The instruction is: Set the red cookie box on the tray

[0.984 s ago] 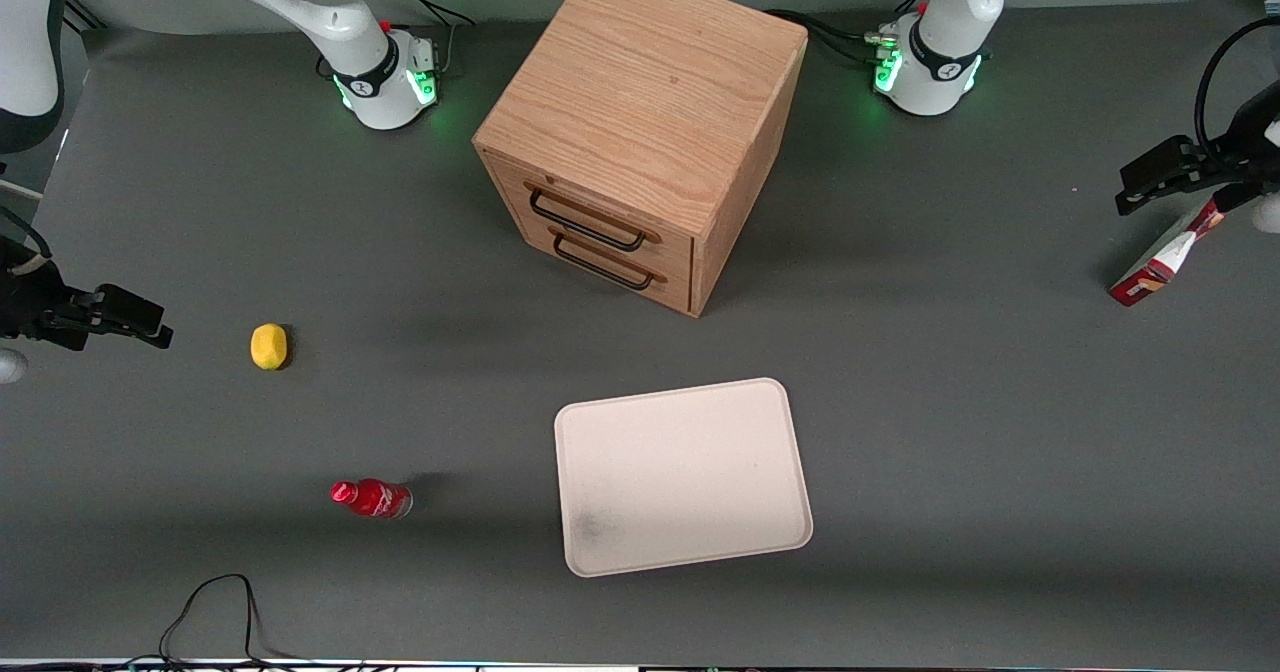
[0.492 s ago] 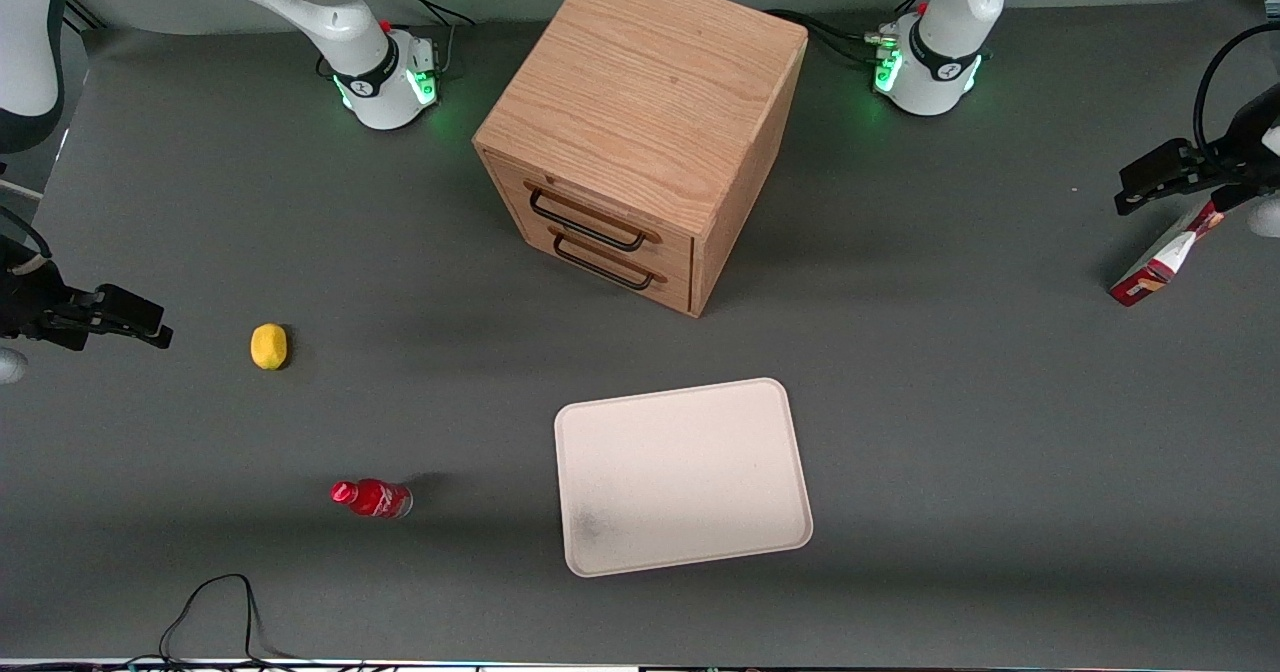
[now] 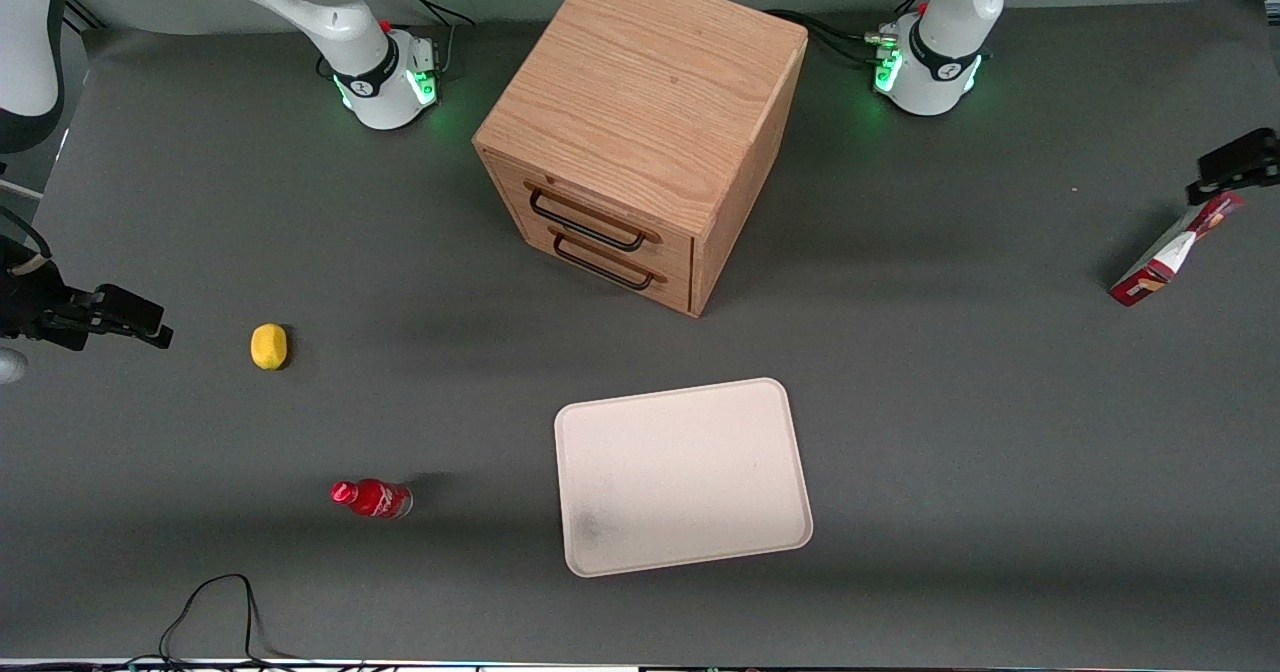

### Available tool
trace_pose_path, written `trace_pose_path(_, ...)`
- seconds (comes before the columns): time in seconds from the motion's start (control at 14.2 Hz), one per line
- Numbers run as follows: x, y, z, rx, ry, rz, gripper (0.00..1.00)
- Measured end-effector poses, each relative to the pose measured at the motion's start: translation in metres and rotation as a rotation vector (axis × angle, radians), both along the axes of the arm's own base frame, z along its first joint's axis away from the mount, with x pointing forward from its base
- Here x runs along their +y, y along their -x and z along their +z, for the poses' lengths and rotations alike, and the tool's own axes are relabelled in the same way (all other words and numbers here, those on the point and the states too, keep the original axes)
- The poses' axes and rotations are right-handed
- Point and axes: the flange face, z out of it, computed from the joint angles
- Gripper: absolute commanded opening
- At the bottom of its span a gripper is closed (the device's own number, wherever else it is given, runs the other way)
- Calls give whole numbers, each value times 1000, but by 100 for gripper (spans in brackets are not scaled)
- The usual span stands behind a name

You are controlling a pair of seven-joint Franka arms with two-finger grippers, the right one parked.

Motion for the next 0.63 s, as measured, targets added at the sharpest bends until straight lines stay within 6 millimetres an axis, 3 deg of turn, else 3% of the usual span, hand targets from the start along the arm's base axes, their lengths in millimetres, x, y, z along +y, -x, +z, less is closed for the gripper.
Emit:
trace_pose_path(0.35,128,53,-16,-52,6,-179,100)
trace_pose_path(0.49,168,77,-28,-69,2,-253,100)
trace_pose_path(0.63,195,97,-41,-79,-3,-310,100)
